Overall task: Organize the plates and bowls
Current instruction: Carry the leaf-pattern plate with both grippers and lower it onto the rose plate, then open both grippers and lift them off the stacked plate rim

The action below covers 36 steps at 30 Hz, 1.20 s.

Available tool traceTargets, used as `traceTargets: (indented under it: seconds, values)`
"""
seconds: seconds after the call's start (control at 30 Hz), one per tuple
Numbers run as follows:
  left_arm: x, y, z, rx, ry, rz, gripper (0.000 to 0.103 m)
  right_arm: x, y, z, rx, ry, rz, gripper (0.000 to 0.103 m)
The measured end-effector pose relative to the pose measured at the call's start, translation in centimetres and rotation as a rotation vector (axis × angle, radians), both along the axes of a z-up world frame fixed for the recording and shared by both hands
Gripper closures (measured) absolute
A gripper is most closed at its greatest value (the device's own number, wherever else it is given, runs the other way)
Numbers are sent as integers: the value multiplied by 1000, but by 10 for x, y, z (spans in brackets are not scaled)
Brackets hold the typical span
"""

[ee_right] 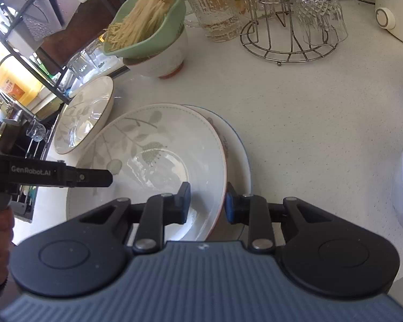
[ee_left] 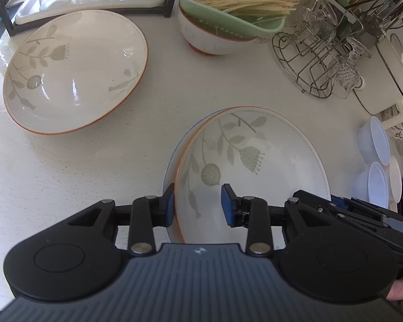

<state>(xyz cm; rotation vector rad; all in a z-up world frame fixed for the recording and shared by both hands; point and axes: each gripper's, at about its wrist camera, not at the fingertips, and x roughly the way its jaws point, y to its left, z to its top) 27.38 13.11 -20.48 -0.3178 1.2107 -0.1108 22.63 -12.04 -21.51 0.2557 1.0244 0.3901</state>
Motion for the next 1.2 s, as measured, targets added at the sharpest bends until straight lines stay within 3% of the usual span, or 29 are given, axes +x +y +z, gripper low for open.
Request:
traceTargets:
  seconds: [0.3, 0.97, 1.07, 1.2]
  values:
    - [-4, -3, -1, 12, -7, 4, 64, 5, 0, -1, -10, -13, 25, 74]
    - [-9, 17, 7, -94, 93, 105, 59, 13, 6, -3, -25, 30, 23, 75]
    - [-12, 19, 13, -63, 86, 108, 54, 14, 10, -3, -42, 36, 24, 78]
    - [-18, 23, 19, -101, 72, 97, 54, 17, 13, -1, -66, 36, 20, 75]
